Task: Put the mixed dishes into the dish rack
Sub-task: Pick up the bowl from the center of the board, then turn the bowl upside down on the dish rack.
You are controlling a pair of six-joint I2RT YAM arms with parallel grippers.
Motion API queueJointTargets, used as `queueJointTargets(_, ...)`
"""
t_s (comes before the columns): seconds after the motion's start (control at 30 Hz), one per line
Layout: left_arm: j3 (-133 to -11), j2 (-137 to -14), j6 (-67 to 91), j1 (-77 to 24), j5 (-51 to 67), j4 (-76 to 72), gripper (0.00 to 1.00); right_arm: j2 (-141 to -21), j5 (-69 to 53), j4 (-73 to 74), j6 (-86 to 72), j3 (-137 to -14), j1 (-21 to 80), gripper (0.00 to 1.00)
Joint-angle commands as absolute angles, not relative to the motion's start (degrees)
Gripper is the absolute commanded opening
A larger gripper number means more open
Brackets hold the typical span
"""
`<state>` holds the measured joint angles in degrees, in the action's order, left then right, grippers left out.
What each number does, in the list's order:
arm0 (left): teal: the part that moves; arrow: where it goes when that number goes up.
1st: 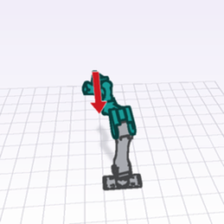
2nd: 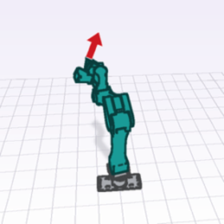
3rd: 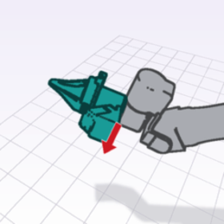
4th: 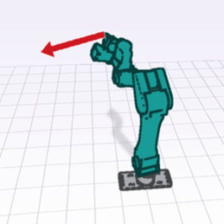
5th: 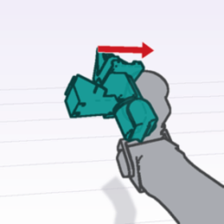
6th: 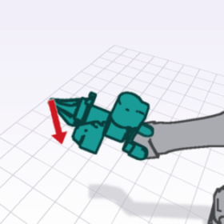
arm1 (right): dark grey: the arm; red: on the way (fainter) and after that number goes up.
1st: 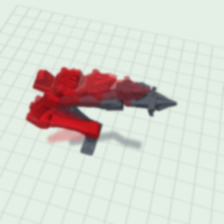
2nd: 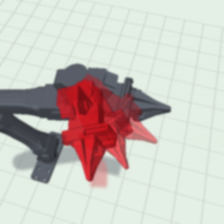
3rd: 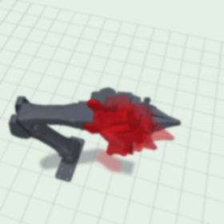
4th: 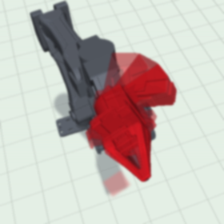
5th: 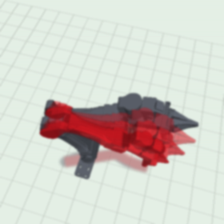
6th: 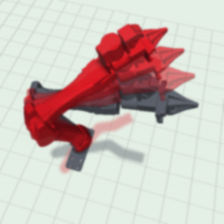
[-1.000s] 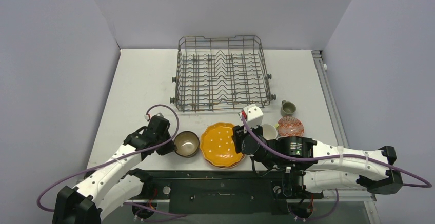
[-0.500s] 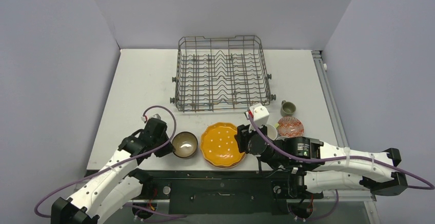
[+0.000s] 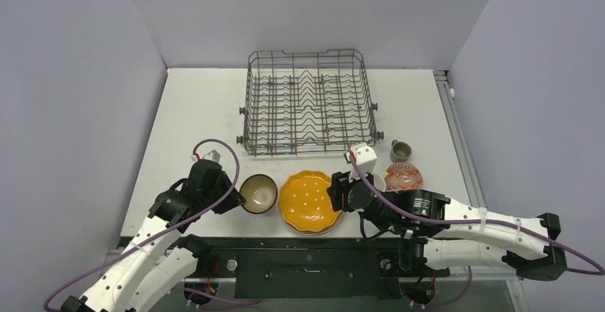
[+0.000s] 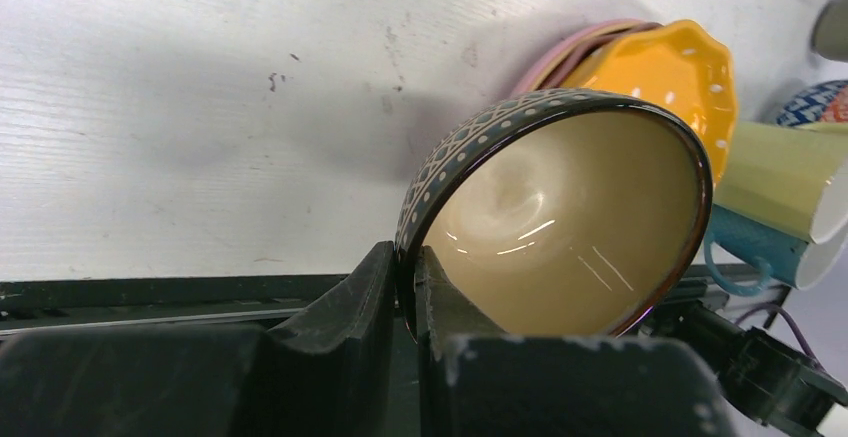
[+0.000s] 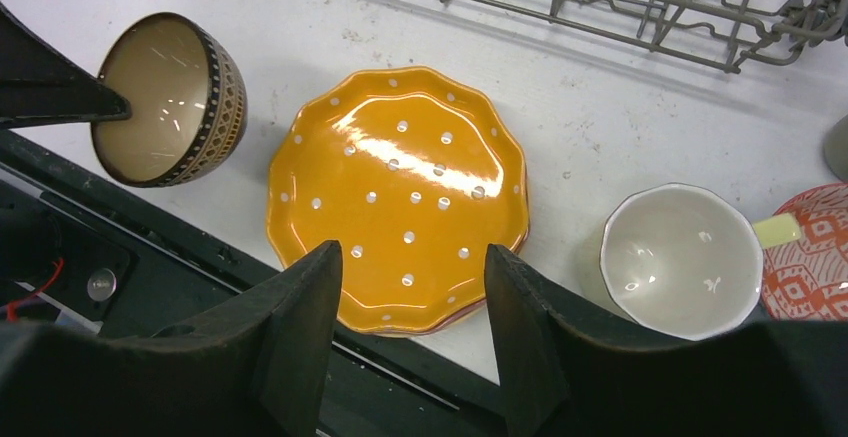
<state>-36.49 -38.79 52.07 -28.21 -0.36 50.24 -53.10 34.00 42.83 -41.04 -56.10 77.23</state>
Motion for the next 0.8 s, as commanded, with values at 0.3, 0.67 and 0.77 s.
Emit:
queueJointTargets(0.3,-43.12,-38.57,52.56,-28.56,12.51,37.50,0.00,-49.32,26.29,35.72,-43.16,-54.00,72.72,0.72)
queueJointTargets(0.67,-42.47,-40.47,54.22,-28.56,19.47,27.44,0.00,-47.48,24.48,27.61,-48.16,-51.80,72.69,0.91)
queueJointTargets(0.77,-42.20,-40.64,54.23,-28.56,21.14,25.42,0.00,-47.67,23.77,24.45,-50.12,-51.23,72.77,0.98)
